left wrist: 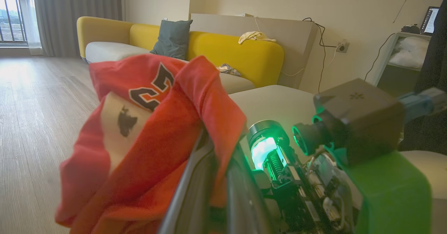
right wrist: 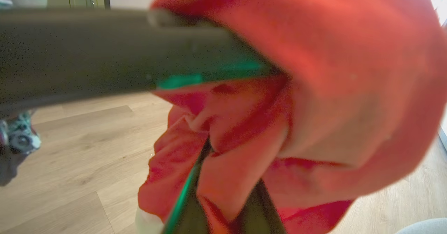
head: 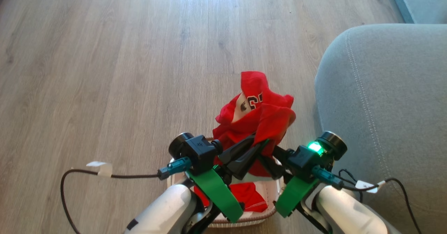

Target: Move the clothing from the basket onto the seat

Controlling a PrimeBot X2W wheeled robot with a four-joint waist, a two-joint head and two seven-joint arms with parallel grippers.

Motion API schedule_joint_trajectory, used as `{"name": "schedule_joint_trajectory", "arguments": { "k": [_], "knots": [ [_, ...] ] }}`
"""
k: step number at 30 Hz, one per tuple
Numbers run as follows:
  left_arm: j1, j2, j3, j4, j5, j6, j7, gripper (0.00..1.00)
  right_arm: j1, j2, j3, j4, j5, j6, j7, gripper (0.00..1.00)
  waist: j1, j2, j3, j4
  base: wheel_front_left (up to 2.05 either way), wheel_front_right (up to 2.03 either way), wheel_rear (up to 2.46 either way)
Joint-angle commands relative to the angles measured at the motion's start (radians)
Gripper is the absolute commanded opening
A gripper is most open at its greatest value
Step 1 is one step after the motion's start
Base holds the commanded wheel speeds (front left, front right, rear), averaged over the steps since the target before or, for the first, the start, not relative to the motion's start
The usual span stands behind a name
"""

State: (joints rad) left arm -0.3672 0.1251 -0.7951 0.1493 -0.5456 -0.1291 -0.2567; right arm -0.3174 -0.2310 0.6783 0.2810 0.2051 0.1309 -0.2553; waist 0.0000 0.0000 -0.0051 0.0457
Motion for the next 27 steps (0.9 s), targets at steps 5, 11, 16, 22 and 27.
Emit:
{"name": "schedule_joint_trajectory", "arguments": {
  "k": [5, 11, 16, 22, 27],
  "knots": [
    [-0.048, 0.004, 0.042, -0.024, -0.008, -0.002, -0.005, 0.00, -0.010, 0.036, -0.057, -0.029, -0.020, 0.000, -0.006, 0.00, 0.0000, 0.0000, 0.001, 0.008, 0.00, 0.00, 0.00],
    [-0.036, -0.006, 0.068, -0.023, 0.003, -0.002, -0.005, 0.86, 0.017, 0.071, -0.127, -0.044, -0.053, 0.000, -0.006, 0.00, 0.0000, 0.0000, 0.000, 0.017, 0.00, 0.00, 0.00],
    [-0.022, -0.009, 0.090, -0.016, 0.023, -0.002, -0.005, 1.00, 0.032, 0.090, -0.185, -0.071, -0.078, 0.000, -0.006, 0.00, 0.0000, 0.0000, -0.004, 0.018, 0.00, 0.00, 0.00],
    [0.008, -0.007, 0.133, -0.017, 0.052, -0.002, -0.005, 1.00, 0.055, 0.120, -0.303, -0.091, -0.089, 0.000, -0.006, 0.00, 0.0000, 0.0000, -0.008, 0.015, 0.00, 0.00, 0.00],
    [0.048, 0.005, 0.154, -0.008, 0.073, -0.002, -0.005, 1.00, 0.080, 0.133, -0.406, -0.097, -0.134, 0.000, -0.006, 0.00, 0.0000, 0.0000, -0.006, 0.015, 0.00, 0.00, 0.00]
  ]
}}
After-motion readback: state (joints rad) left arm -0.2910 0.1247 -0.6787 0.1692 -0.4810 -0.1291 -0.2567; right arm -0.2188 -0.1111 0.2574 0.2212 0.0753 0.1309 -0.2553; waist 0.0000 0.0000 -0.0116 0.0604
